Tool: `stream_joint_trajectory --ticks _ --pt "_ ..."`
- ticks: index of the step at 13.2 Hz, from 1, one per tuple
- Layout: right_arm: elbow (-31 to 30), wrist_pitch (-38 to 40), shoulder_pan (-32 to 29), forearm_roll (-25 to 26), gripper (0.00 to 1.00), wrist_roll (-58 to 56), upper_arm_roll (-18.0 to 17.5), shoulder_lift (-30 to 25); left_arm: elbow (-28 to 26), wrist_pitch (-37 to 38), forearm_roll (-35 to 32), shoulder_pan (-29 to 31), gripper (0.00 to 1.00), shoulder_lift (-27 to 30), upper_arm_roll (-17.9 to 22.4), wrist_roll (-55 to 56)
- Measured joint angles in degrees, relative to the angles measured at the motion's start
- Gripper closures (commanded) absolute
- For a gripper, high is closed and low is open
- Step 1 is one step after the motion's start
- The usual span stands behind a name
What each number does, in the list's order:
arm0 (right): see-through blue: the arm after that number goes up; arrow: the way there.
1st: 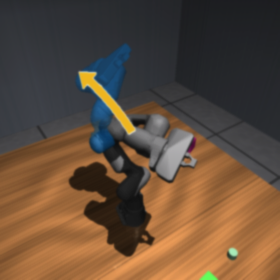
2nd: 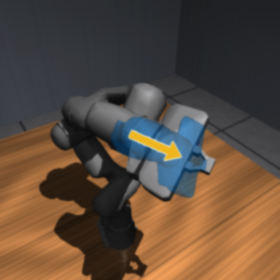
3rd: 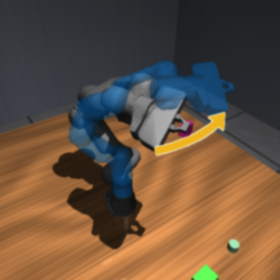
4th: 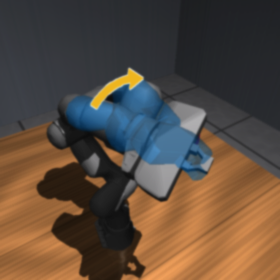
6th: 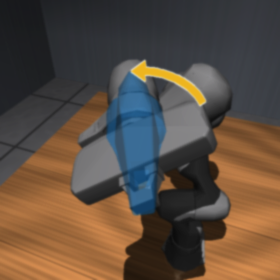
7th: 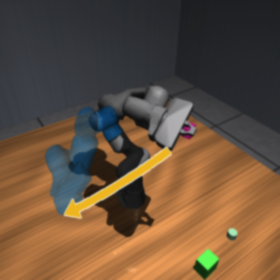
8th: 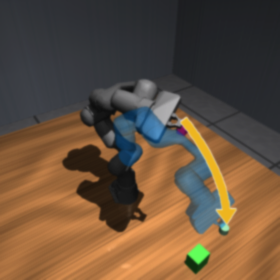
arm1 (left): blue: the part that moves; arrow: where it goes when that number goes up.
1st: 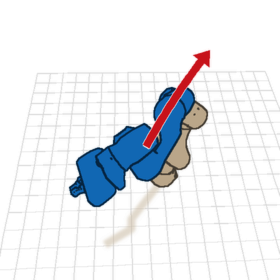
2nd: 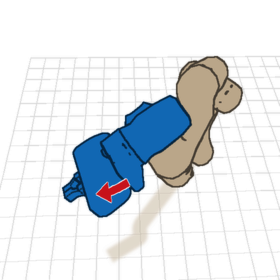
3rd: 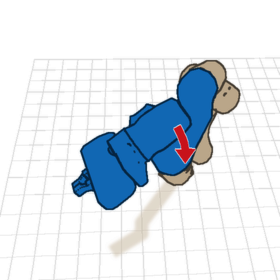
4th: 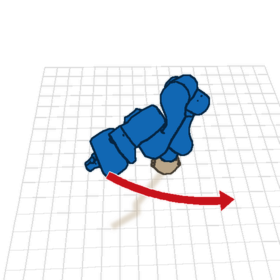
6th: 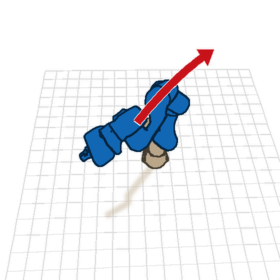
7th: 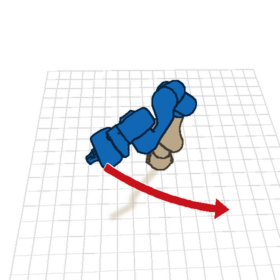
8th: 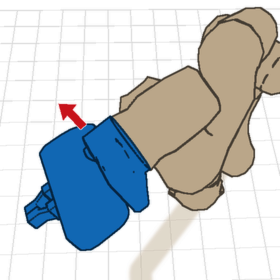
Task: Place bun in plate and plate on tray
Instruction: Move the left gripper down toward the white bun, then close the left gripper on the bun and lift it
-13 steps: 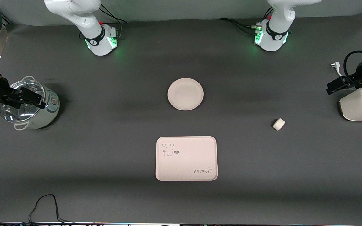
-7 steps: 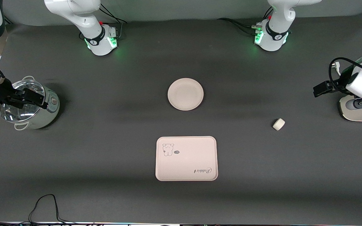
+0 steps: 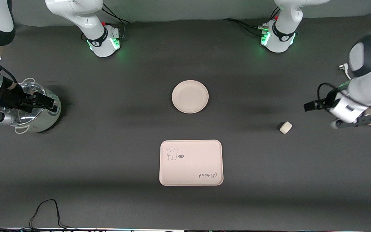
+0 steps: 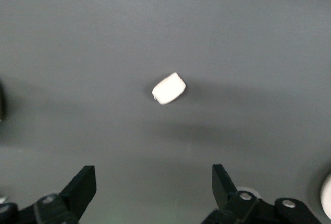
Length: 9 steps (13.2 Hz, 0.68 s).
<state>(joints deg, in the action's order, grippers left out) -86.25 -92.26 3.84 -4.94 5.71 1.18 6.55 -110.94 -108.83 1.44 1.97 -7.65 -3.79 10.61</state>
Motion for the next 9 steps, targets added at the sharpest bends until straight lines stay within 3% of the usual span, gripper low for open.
stream_joint_trajectory --ticks 4,9 --pt "0.0 0.0 0.0 0.0 0.00 0.0 0.0 0.1 -6.5 -17.9 0.1 -0.2 0.00 -10.1 -0.2 -0.2" --pt "-0.1 0.0 0.0 0.0 0.00 0.0 0.0 0.4 -7.1 -26.0 0.0 0.0 0.00 -17.1 -0.1 -2.2"
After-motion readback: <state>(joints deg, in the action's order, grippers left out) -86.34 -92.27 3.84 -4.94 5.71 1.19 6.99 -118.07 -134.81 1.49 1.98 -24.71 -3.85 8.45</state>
